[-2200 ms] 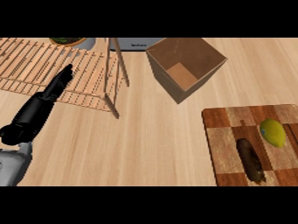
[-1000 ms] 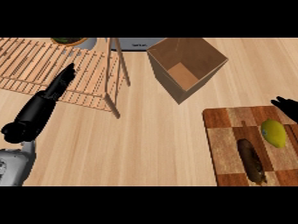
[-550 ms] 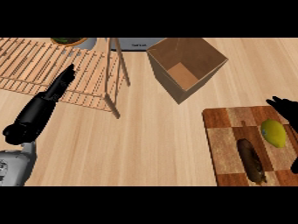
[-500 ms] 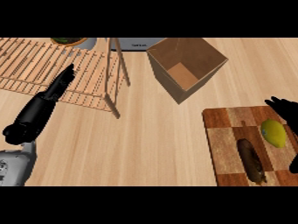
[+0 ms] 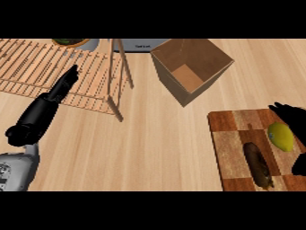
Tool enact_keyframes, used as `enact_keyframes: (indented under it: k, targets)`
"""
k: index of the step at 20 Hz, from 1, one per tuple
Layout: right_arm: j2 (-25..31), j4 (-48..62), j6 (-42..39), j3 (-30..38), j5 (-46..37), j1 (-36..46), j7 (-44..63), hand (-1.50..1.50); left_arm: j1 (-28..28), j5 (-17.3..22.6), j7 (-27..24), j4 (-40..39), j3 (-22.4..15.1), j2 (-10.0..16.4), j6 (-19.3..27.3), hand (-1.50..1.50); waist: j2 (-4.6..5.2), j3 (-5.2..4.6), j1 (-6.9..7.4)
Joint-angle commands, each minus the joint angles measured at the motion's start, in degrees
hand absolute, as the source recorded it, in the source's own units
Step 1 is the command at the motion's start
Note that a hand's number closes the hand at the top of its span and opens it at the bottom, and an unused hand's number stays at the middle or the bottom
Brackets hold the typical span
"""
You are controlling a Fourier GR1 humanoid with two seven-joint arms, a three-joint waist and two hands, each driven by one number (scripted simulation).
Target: Pick the lemon from the cutting board and place it in the cardboard box
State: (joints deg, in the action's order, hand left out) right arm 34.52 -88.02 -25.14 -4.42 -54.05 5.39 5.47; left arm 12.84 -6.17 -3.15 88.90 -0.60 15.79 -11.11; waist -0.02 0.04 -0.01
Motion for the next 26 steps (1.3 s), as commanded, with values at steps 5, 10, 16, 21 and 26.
enact_keyframes:
  k: [5, 10, 16, 21, 26]
  targets:
    - [-3.21, 4.53, -2.82, -0.09, -4.7, 5.26, 0.84, -1.5, -3.55, -2.23, -0.5, 3.57, 0.16, -1.86, 0.29, 0.0, 0.03, -0.04, 0.4]
    - [-5.2, 12.79, 6.19, 1.52, -8.99, 3.04, -3.18, -1.5, 2.61, -2.27, 1.44, -0.93, 1.92, -2.37, -0.8, 0.0, 0.09, -0.03, 0.05]
    - [-3.69, 16.73, 5.7, 4.87, -8.75, 3.23, -9.07, -1.5, -1.33, 0.46, 0.27, 1.54, 5.37, 0.39, -5.94, 0.0, 0.04, -0.03, 0.17]
    - [-3.86, 20.5, 11.54, 1.92, -11.16, 5.02, -16.09, 1.5, 1.12, -0.46, -2.4, -2.01, 5.91, -0.25, -4.97, 0.0, 0.12, -0.03, 0.01]
    - [-4.75, 24.63, 21.21, 3.29, -13.45, 6.23, -19.71, 1.5, 1.27, -1.59, -2.53, -4.0, 5.63, -1.24, -4.57, 0.0, 0.11, -0.02, 0.03]
